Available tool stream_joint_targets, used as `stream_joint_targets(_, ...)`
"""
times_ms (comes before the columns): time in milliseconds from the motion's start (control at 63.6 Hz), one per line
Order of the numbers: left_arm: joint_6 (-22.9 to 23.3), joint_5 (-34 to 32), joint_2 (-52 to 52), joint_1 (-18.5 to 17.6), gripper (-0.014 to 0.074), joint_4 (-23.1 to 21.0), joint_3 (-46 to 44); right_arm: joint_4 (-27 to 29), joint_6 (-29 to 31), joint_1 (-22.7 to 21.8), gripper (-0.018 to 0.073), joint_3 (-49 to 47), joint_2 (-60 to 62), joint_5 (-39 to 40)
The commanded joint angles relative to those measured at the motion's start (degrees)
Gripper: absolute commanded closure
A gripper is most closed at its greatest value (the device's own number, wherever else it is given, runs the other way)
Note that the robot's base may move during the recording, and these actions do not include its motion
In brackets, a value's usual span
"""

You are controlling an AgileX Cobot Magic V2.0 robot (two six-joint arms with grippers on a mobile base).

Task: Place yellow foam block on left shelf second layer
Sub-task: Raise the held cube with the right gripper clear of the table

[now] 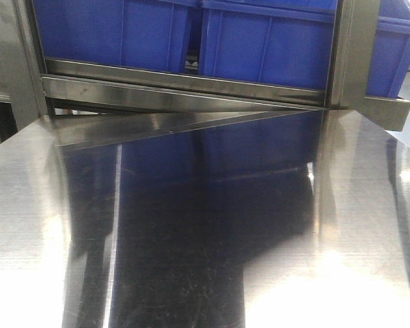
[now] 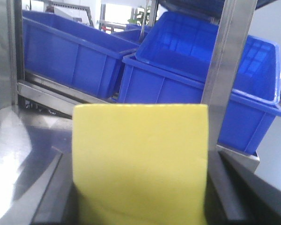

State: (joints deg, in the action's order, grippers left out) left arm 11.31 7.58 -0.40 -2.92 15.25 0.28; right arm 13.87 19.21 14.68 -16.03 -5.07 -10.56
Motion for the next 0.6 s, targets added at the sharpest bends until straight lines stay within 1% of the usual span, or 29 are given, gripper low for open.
stream_joint_targets(0,0.22,-4.93,-0.79,-0.38,0.0460,0.01,1.48,0.48,-0.06,-0.31,0.0241,-1.58,-0.14,4.66)
stream_joint_targets(189,0.22,-4.93,-0.79,-0.38,0.0460,0.01,1.48,0.48,-0.06,-0.31,0.0241,-1.58,-0.14,6.94)
stream_joint_targets(582,0.22,-4.93,-0.79,-0.38,0.0460,0.01,1.48,0.48,-0.06,-0.31,0.0241,-1.58,-0.14,6.94)
